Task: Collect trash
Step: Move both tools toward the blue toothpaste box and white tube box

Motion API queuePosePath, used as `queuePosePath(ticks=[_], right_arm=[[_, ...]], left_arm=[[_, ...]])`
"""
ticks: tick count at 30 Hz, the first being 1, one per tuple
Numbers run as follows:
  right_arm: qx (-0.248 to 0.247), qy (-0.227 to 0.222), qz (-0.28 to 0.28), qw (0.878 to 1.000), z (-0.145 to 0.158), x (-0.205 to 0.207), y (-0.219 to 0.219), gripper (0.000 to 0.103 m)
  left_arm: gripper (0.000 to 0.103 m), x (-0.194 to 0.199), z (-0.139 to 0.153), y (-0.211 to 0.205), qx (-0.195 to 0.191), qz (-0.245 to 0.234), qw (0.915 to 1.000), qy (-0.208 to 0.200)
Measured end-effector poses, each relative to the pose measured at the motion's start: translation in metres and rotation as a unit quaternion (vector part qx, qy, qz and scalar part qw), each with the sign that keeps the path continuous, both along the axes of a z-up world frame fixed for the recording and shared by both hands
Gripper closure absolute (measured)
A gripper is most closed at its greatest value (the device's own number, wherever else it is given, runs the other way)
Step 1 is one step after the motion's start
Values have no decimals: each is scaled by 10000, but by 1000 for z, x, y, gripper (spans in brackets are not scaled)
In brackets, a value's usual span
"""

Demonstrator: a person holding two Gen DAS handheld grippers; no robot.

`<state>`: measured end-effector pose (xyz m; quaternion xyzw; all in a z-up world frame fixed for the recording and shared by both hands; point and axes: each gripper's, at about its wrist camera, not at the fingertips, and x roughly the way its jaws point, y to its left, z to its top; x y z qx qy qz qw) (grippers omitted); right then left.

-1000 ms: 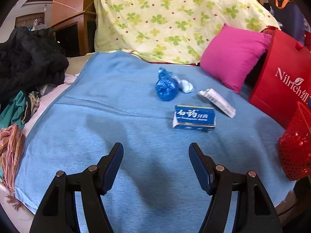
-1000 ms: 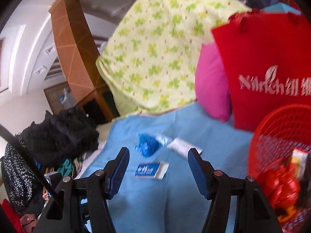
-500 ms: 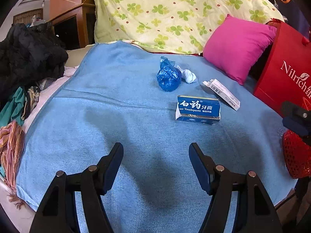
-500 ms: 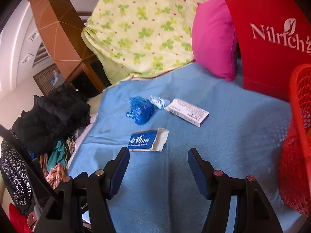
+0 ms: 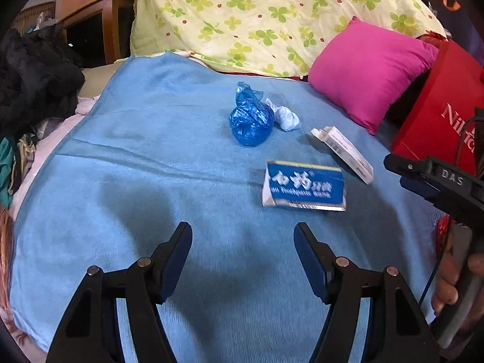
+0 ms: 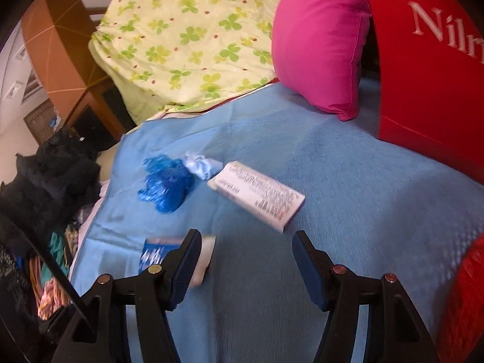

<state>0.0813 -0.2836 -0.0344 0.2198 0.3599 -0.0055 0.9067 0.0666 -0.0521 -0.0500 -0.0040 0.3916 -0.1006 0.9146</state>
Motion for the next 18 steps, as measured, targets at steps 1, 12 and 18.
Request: queuePosePath(ticks=[1,12,18], right_arm=[[88,5,19,10000,-2,5,-1,37],[1874,101,785,9791,-38,53,26,37],[2765,672,1829,9411,-47,54,67,49]], left_arm=[[33,7,-1,2,-2,46,10000,28],[33,37,-5,57,-486,889,9940,423],[33,37,-3,80,-415,1229,9906,441]])
